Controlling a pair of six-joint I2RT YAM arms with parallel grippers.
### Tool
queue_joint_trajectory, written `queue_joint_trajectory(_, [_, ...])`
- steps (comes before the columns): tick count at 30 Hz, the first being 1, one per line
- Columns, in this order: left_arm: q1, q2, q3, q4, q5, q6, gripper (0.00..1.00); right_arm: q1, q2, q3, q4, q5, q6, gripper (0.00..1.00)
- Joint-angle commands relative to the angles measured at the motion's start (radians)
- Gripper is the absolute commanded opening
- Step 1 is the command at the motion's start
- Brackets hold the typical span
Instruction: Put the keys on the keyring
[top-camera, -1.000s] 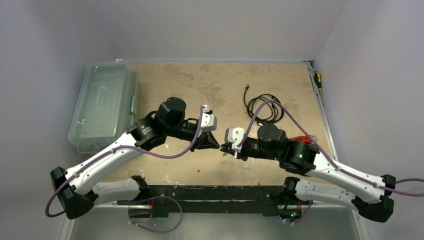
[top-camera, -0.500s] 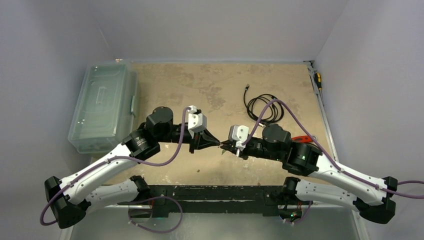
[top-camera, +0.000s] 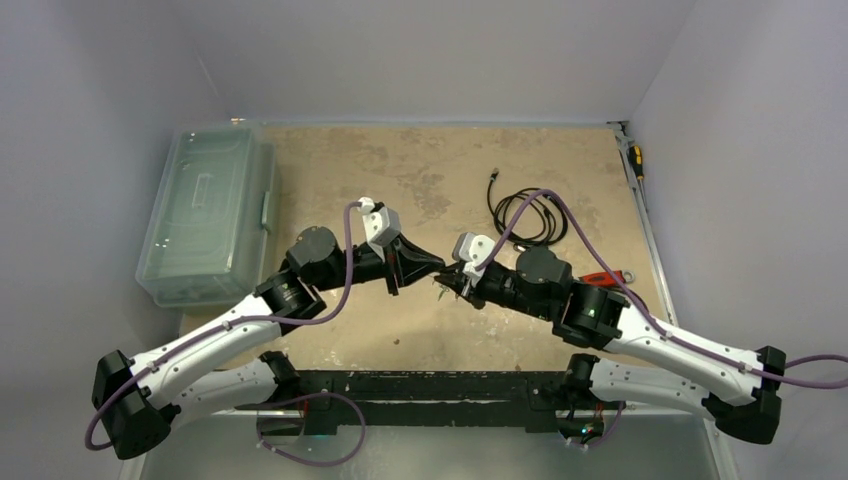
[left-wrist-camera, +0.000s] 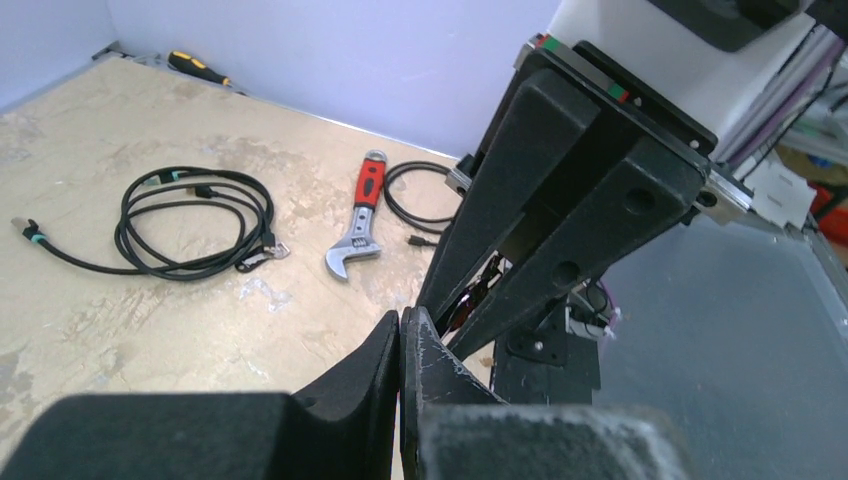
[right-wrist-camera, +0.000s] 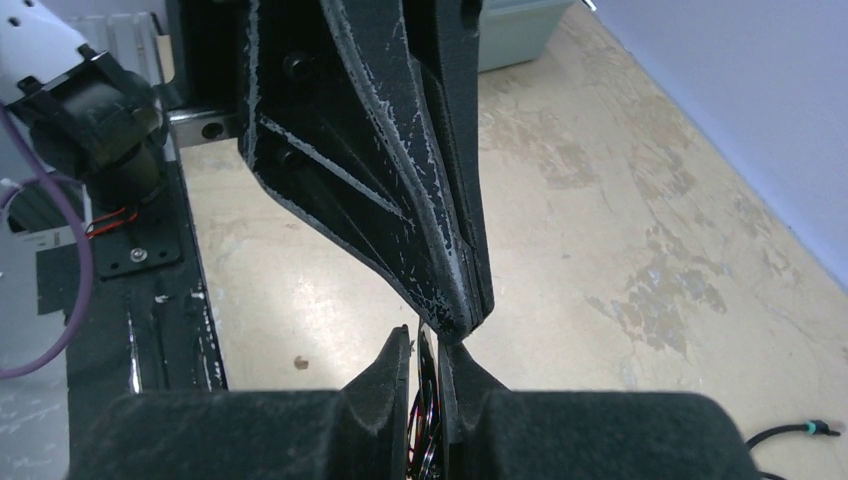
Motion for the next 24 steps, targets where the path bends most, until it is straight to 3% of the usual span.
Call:
queue_joint_trajectory(1, [-0.002,-0.002,-0.059,0.200,-0.070,-0.071,0.00,0.004,0.000,-0.013,0.185,0.048,0.063,0.00])
queue_joint_trajectory(7, [-0.002,-0.023,-0.114,0.298,-0.139,-0.071,0.00,0.004,-0.009,-0.039,0.249,0.074,0.115,0.02])
queue_joint_trajectory(17, [-0.002,-0.051,-0.196,0.489,-0.162,-0.101,0.00,0.004,-0.067,-0.071,0.297,0.065,0.142,0.49])
queue_joint_trajectory(24, [-0.003,-0.078,-0.220,0.533,-0.128,-0.095,0.00,0.002,-0.148,-0.128,0.339,0.041,0.128,0.64])
